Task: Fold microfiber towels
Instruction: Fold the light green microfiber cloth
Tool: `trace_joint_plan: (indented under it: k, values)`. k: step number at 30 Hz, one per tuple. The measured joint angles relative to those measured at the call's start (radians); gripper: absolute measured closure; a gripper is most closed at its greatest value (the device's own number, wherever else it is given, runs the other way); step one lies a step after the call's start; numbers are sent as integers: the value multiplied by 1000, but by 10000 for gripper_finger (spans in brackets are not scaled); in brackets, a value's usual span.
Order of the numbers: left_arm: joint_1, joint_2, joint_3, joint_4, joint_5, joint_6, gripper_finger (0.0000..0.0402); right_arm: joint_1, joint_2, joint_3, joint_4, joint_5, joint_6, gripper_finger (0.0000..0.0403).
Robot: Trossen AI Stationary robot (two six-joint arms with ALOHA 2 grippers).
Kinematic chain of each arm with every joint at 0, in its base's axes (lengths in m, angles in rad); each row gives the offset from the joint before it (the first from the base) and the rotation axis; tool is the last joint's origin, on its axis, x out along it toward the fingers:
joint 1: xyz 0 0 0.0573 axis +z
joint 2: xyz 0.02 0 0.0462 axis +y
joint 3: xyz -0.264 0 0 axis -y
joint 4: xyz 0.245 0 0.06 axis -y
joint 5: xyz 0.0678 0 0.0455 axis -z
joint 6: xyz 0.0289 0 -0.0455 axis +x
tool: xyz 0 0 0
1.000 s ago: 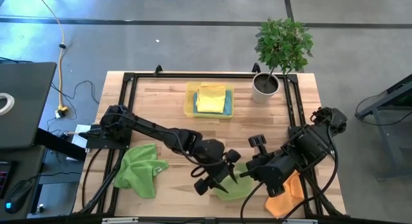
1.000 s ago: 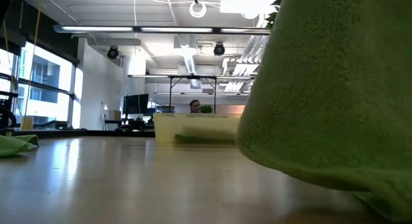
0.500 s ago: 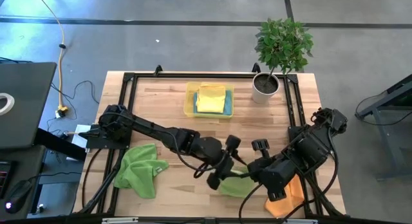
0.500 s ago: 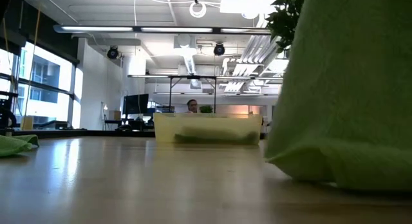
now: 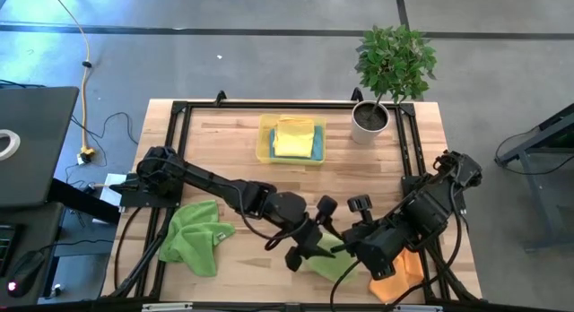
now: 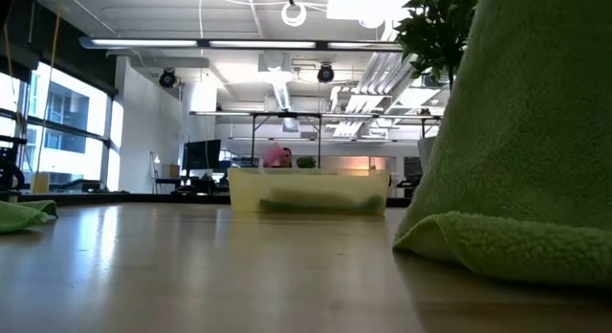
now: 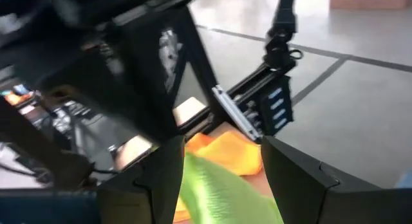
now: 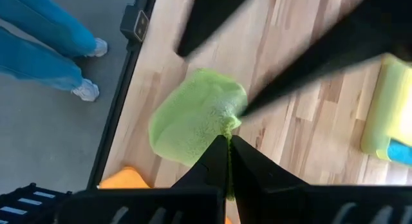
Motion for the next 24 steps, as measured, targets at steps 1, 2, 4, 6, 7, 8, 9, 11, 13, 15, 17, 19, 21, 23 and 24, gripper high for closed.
trace_joint_plan:
  k: [1, 2, 4, 6, 7, 8, 9, 11, 13, 15, 17, 19, 21, 23, 24]
  values:
    - [4, 0, 0, 1, -6, 0, 204, 0, 0, 0, 8, 0, -8, 403]
    - [6, 0, 0, 1, -12, 0, 204, 0, 0, 0, 20, 0, -13, 403]
    - [8, 0, 0, 2, -14, -1, 204, 0, 0, 0, 46, 0, -16, 403]
    - [8, 0, 0, 2, -11, 0, 204, 0, 0, 0, 58, 0, -17, 403]
    - [7, 0, 0, 1, 1, -3, 204, 0, 0, 0, 57, 1, -17, 403]
    - [7, 0, 0, -1, 18, -9, 204, 0, 0, 0, 56, 5, -17, 403]
    - [6, 0, 0, -4, 32, -18, 204, 0, 0, 0, 58, 7, -17, 403]
    - [3, 0, 0, -12, 59, -44, 204, 0, 0, 0, 56, 19, -17, 403]
    - [1, 0, -6, -13, 72, -52, 204, 0, 0, 0, 60, 29, -17, 403]
    - [-1, 0, -6, -14, 80, -48, 204, 0, 0, 0, 69, 35, -17, 403]
    - [-1, 0, -6, -11, 84, -48, 204, 0, 0, 0, 78, 36, -17, 403]
    - [-1, 0, -6, -13, 87, -45, 204, 0, 0, 0, 83, 34, -15, 403]
    - [-1, 0, -6, -11, 100, -53, 204, 0, 0, 0, 104, 31, -11, 403]
    - [-3, -1, -6, -15, 103, -57, 204, 0, 0, 0, 130, 27, -10, 403]
    - [-4, -3, -6, -20, 103, -60, 204, 1, 1, 0, 143, 24, -9, 403]
